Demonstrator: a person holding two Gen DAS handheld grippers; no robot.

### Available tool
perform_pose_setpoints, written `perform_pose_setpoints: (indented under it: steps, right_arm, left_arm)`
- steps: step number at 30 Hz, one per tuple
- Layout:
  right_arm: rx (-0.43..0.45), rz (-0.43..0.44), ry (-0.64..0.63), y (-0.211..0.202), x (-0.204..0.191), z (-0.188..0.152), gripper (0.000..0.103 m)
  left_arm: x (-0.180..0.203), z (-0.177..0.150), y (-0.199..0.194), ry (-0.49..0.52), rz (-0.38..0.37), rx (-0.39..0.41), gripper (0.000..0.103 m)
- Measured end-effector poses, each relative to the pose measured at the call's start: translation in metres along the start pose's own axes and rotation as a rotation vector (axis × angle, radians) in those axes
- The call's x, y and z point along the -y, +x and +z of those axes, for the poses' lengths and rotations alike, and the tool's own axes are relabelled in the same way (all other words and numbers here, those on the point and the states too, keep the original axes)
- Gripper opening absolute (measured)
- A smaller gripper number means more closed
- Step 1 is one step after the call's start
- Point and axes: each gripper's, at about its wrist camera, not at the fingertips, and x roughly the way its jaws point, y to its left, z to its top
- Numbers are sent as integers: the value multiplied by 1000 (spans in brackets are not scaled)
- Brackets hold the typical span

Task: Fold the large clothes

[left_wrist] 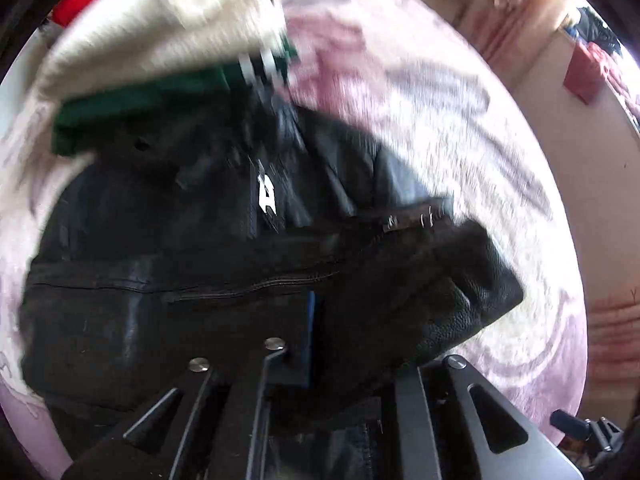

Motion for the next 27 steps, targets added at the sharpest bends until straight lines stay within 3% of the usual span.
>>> perform_pose_setpoints:
  steps: [1, 2, 5, 9, 12, 14, 16, 17, 19, 22, 23, 24, 25, 27]
  right_arm:
    - [-7, 21, 23, 8, 6, 5, 88]
    - [-11, 41, 42, 7, 17, 5, 88]
    - [-21, 125, 92, 8, 48, 11, 88]
    - [-17, 260, 161, 5, 66, 34, 88]
    - [2, 356, 180, -8, 65, 51, 88]
    - [14, 411, 171, -17, 29, 50, 88]
    - [12, 478, 130, -15, -8, 65, 88]
    - [13, 490, 116, -9, -22, 66, 88]
    - [4, 487, 78, 0, -50, 79, 88]
    - [-16, 479, 39, 19, -90, 92, 86]
    - [-10, 469, 10, 22, -101, 96, 80]
    - [4, 430, -31, 29, -115, 102, 50]
    - [10, 386, -74, 42, -128, 106, 29]
    - [38, 301, -120, 46, -144, 108, 24]
  left_arm:
    - [-2, 0, 3, -4, -11, -17, 14]
    - [-5, -2, 2, -9, -25, -22, 23]
    - [-16, -4, -10, -28, -74, -45, 89]
    - [-45, -19, -41, -97, -180, -96, 90]
    - [-79, -36, -75, -119, -158, -92, 90]
    - [-110, -43, -98, -140, -64, -44, 90]
    - [-146, -48, -107, -162, 85, -2, 90]
    - [-167, -49, -104, -175, 179, 5, 90]
    - [-202, -46, -87, -223, 290, -16, 90]
    - [-251, -45, -54, -308, 385, -50, 90]
    - [-263, -46, -40, -330, 403, -74, 94]
    - [-273, -48, -26, -356, 401, -95, 97]
    - [-277, -51, -22, -369, 401, -98, 100]
    - [-278, -54, -13, -351, 392, -78, 103]
